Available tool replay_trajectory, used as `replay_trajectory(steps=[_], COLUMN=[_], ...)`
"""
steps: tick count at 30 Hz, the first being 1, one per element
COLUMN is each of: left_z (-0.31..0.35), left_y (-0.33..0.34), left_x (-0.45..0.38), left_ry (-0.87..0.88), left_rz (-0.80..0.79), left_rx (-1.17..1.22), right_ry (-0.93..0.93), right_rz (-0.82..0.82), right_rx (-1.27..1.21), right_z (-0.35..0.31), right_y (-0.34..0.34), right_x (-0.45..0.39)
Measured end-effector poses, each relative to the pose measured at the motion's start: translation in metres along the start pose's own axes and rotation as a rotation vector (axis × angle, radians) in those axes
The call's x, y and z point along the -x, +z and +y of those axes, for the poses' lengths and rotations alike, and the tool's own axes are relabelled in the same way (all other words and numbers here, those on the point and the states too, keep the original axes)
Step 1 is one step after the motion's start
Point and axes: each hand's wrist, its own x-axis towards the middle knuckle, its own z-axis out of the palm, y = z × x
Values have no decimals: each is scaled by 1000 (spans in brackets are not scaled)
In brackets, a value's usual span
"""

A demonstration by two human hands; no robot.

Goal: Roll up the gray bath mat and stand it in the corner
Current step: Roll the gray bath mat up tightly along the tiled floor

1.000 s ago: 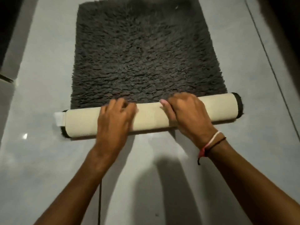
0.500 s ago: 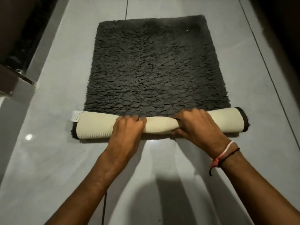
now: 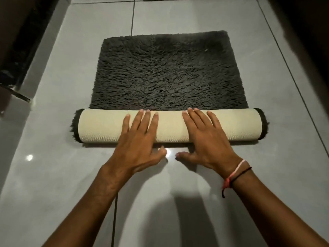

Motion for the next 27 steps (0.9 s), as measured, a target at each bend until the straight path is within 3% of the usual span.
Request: replay_trajectory(steps=[5,12,18,20,23,24,27], left_z=[-8,3,5,-4,-19,-23,-26], left_y=[8,-10,-27,-39,-46,-43,-24], left_x=[-34,-37,3,-3,-13,-14,-15], left_ry=[-34,-99,-45,-73,-111,-98,-91], left_rz=[43,142,-101,-146,137,176,-2], left_rx=[-128,-97,73,276,240,172,-32], right_ry=[6,44,-43,-52,5,3,-49], right_rz=[27,60,-197,-121,160,142,-130], right_rx=[65,42,-57,-71,1,4,90], right_z=[8,2,3,7,13,17,31], right_y=[-6,-25,-47,-58,-62,-60,-50], right_x=[-32,-35,-2,-4,-5,-5,-18])
